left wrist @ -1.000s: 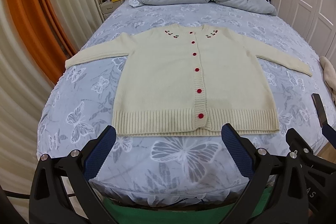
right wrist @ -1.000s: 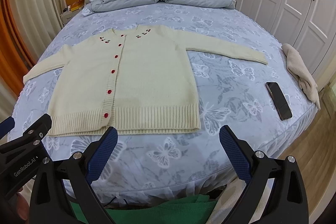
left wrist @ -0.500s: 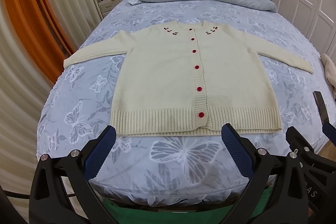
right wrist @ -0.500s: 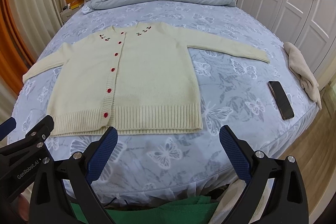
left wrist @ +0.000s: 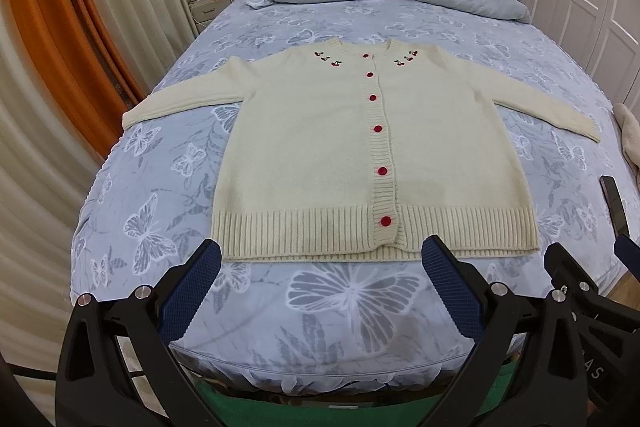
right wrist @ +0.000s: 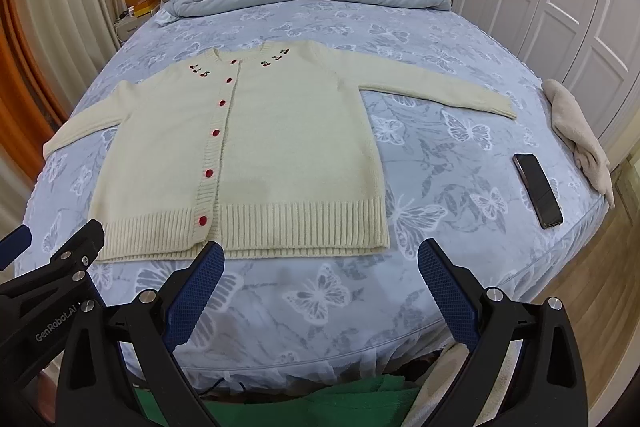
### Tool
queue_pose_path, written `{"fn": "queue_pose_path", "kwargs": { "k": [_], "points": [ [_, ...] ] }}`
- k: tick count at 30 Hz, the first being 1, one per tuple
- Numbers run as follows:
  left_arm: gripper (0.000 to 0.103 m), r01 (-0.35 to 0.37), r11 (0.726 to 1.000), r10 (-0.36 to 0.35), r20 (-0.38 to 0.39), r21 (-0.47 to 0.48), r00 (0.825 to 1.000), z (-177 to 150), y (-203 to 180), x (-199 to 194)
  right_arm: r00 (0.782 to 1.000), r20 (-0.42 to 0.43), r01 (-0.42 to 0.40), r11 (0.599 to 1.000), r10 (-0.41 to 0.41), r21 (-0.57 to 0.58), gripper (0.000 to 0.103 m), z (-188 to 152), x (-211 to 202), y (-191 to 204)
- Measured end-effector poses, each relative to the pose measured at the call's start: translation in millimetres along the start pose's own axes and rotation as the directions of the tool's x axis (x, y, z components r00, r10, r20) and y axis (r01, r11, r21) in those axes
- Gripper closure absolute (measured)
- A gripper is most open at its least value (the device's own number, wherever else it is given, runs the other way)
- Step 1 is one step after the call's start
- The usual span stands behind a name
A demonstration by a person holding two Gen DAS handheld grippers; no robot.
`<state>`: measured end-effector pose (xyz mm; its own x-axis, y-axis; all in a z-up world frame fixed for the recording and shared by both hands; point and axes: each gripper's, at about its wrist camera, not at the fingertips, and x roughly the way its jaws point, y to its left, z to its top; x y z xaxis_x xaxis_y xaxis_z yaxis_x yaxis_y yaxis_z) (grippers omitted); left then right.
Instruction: Fold small clothes
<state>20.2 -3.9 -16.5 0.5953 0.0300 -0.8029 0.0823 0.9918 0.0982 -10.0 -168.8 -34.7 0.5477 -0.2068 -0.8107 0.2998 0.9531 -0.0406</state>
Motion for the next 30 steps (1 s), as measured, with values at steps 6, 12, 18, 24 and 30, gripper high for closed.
{"fn": "queue_pose_path", "kwargs": {
  "k": [6, 12, 18, 24, 30],
  "points": [
    [0.005, 0.001, 1.0, -0.001, 0.003, -0.001, 1.0, -0.6, 2.2, 1.0, 1.0, 0.0, 0.0, 1.0, 0.0, 0.0, 0.007, 0.7, 0.0, 0.2],
    [0.005, -0.001, 1.0, 0.001, 0.005, 0.0, 1.0, -0.3, 3.7, 1.0, 1.0, 0.0, 0.0, 1.0, 0.0, 0.0, 0.007, 1.0, 0.0, 0.1],
    [0.005, -0.003, 1.0, 0.003, 0.003, -0.001, 1.0, -1.0, 3.1, 0.6, 1.0, -0.002, -0.001, 1.0, 0.001, 0.003, 0.007, 1.1, 0.7, 0.6],
    [0.005, -0.01, 1.0, 0.01, -0.004, -0.002, 1.0, -0.7, 1.5, 3.0, 1.0, -0.009, -0.002, 1.0, 0.002, 0.006, 0.007, 1.3, 2.4, 1.1],
    [0.005, -0.015, 1.0, 0.015, -0.015, -0.004, 1.0, -0.7, -1.3, 8.9, 1.0, -0.02, -0.004, 1.0, 0.005, 0.013, 0.007, 1.4, 8.8, 1.1]
  ]
}}
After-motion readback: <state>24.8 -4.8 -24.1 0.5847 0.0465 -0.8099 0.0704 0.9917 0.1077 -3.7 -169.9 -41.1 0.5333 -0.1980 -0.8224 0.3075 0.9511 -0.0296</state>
